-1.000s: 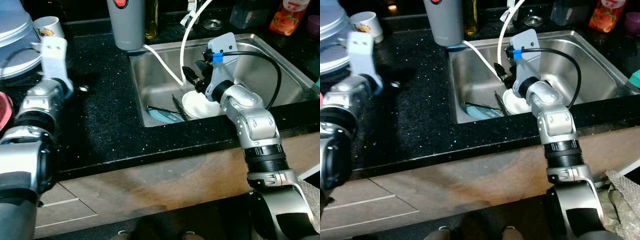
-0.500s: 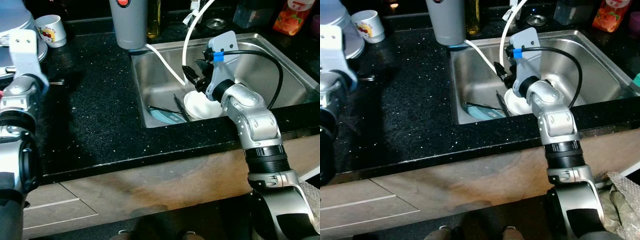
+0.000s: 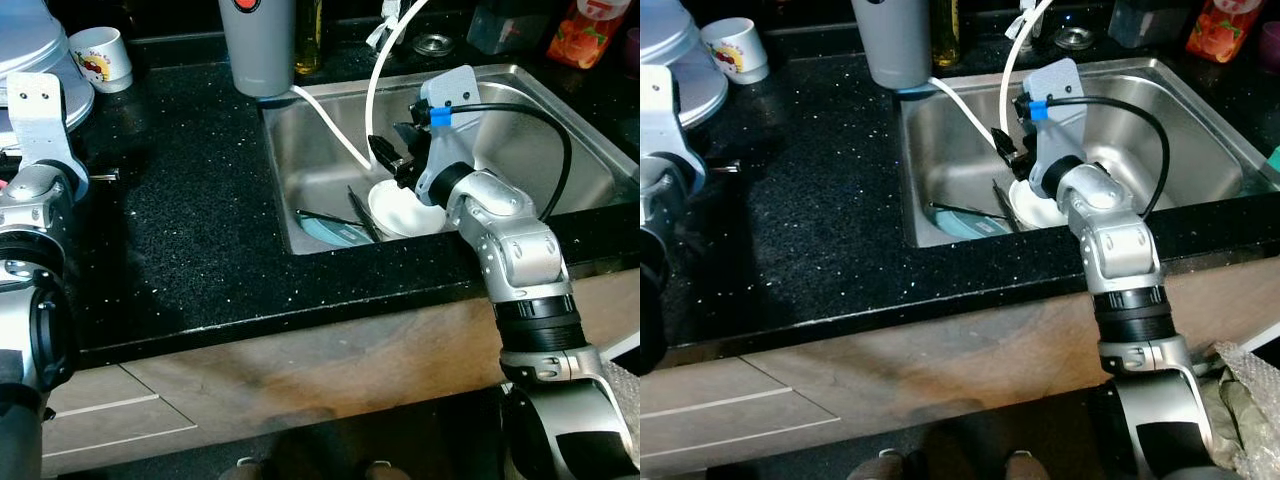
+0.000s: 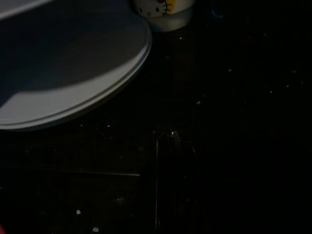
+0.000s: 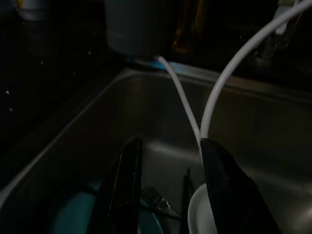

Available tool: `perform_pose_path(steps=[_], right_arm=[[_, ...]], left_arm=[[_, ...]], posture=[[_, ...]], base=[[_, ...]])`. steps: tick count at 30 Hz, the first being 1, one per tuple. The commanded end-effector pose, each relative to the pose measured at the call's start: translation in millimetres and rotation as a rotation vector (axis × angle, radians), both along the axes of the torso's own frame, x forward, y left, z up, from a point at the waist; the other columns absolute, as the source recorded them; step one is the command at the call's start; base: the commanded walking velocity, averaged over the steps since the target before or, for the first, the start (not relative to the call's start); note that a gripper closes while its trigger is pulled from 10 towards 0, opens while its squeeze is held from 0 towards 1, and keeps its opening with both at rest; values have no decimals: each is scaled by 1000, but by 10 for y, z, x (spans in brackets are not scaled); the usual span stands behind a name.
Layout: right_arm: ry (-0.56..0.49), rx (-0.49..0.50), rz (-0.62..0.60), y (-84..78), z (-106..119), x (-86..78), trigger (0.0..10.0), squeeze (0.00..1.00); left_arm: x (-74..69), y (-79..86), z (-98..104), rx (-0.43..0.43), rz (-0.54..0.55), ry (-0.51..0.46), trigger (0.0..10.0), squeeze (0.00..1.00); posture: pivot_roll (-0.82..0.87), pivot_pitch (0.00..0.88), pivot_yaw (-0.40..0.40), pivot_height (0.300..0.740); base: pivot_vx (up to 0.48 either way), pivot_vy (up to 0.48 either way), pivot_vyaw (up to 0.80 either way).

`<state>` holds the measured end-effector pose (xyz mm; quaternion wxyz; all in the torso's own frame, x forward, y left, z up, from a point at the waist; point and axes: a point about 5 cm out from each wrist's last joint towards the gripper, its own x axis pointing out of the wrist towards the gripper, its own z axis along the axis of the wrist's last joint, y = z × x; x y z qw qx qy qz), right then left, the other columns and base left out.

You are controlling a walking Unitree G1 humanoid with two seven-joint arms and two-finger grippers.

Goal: Kitchen organization

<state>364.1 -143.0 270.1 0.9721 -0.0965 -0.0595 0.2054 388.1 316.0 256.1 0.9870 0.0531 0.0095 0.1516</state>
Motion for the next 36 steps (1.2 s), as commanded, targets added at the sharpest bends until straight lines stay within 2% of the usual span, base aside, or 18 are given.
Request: perform_pose_path(steps=[1, 9, 12, 18, 24, 26, 27, 29, 32, 33, 35, 36], right_arm=[[0, 5, 14, 0, 11, -32, 10000, 0], [9, 5, 17, -2, 6, -49, 10000, 0], [14, 6, 21, 13, -2, -51, 10000, 0], [15, 7, 21, 9, -2, -51, 10000, 0], [13, 8, 20, 9, 1, -46, 10000, 0], [11, 7, 20, 9, 5, -42, 10000, 0], [8, 6, 18, 2, 14, -39, 10000, 0], [6, 6, 17, -3, 17, -38, 10000, 0], [1, 6, 14, -14, 26, -25, 10000, 0], [-1, 6, 13, -15, 31, -23, 10000, 0], [-1, 6, 13, -15, 31, -23, 10000, 0], [-3, 6, 13, -16, 33, -20, 10000, 0]], left_arm=[[-48, 91, -45, 9, 17, 23, 0, 0], [-55, 116, -14, 10, 26, 25, 0, 0], [-71, 138, -75, 12, 29, 66, 0, 0], [-34, 41, -104, 3, -83, 121, 0, 0], [-5, -26, -76, -14, -146, 126, 0, 0], [9, -56, -61, -54, -169, 122, 0, 0], [26, -93, -35, -123, -186, 116, 0, 0], [34, -109, -26, -152, -192, 115, 0, 0], [75, -251, -42, -236, -276, 153, 0, 0], [103, -340, -42, -237, -319, 167, 0, 0], [103, -340, -42, -237, -319, 167, 0, 0], [125, -410, -33, -236, -355, 171, 0, 0]], posture=[[-53, 224, 26, 740], [-50, 239, 20, 740], [-51, 243, 20, 740], [-47, 239, 21, 740], [-46, 235, 23, 740], [-43, 228, 26, 740], [-42, 225, 26, 740], [-42, 225, 26, 740], [-36, 215, 26, 740], [-34, 213, 26, 740], [-34, 213, 26, 740], [-33, 211, 25, 740]], base=[[0, 0, 0], [0, 0, 0], [0, 0, 0], [0, 0, 0], [0, 0, 0], [0, 0, 0], [0, 0, 0], [0, 0, 0], [0, 0, 0], [0, 0, 0], [0, 0, 0], [0, 0, 0]])
